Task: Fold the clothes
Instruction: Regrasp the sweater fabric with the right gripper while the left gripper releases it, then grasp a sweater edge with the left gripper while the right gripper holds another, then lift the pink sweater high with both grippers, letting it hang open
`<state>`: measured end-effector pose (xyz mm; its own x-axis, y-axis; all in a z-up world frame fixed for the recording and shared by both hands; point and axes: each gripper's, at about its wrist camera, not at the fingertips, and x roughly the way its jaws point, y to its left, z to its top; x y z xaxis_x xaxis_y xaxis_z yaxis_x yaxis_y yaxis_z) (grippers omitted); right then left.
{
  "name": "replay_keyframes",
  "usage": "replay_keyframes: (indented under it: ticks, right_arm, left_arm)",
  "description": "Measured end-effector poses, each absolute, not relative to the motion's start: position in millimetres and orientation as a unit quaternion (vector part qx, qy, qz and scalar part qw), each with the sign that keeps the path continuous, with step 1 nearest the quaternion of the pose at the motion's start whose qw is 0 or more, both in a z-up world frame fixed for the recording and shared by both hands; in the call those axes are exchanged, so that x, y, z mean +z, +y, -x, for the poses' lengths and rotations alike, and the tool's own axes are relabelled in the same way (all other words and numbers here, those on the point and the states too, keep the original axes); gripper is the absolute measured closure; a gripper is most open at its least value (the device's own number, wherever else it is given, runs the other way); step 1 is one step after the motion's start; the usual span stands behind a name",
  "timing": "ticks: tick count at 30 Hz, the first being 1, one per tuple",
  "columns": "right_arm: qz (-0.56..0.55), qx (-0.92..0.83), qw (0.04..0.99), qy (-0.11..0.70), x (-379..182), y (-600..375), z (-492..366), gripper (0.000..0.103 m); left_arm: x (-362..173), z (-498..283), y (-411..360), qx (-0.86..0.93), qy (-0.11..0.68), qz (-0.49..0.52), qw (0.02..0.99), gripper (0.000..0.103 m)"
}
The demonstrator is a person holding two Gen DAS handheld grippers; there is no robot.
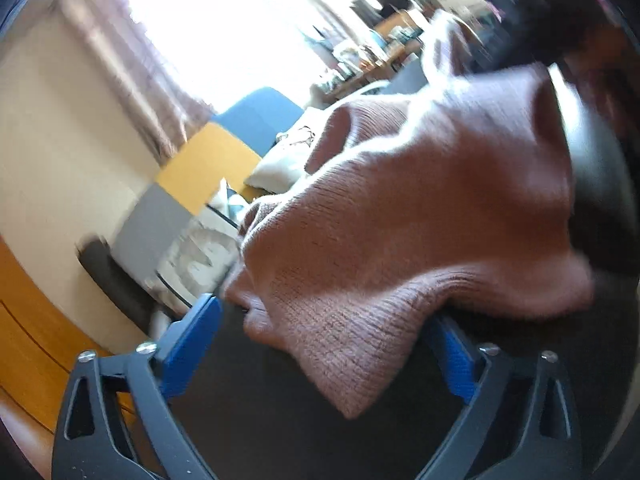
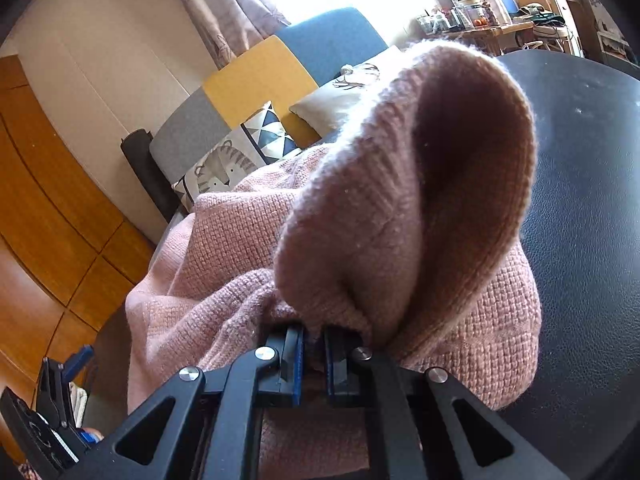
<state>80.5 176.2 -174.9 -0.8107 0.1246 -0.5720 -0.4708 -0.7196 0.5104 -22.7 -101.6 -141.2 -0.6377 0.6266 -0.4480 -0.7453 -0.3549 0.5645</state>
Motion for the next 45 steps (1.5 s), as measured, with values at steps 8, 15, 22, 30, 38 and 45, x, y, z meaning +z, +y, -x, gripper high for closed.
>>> replay_keyframes:
  ticks: [8,15,22,30,38,45]
  right_arm:
    - [0.246,0.900,0.159,0.323,-176.0,170.8,-78.9,0.095]
    - [0.244,0.904,0.151,0.316,-175.1,166.8,-78.6,0.088]
    - [0.252,0.905,0.142,0.311,-172.0,163.6,-79.4,0.079]
    - [0.258,0.903,0.130,0.318,-169.0,162.0,-80.9,0.095]
    - [0.131,0.854,0.018,0.503,-149.8,184.8,-91.2,0.096]
    - [0.020,0.805,-0.147,0.574,-92.1,179.3,-71.5,0.096]
  left_arm:
    - [-151.1,14.2,-81.2,0.809,0.389,0.131,0.420,0.080]
    - [-151.3,-5.2,-78.2,0.816,0.408,0.091,0.400,0.085]
    - [-130.7,0.7,-88.9,0.847,0.343,0.107,0.392,0.094]
    - [-67.7,13.7,-115.4,0.894,0.230,0.072,0.377,0.097]
    - [-10.6,37.8,-132.7,0.912,0.133,0.059,0.384,0.097]
    - [56.7,44.5,-174.1,0.919,0.017,0.035,0.393,0.097]
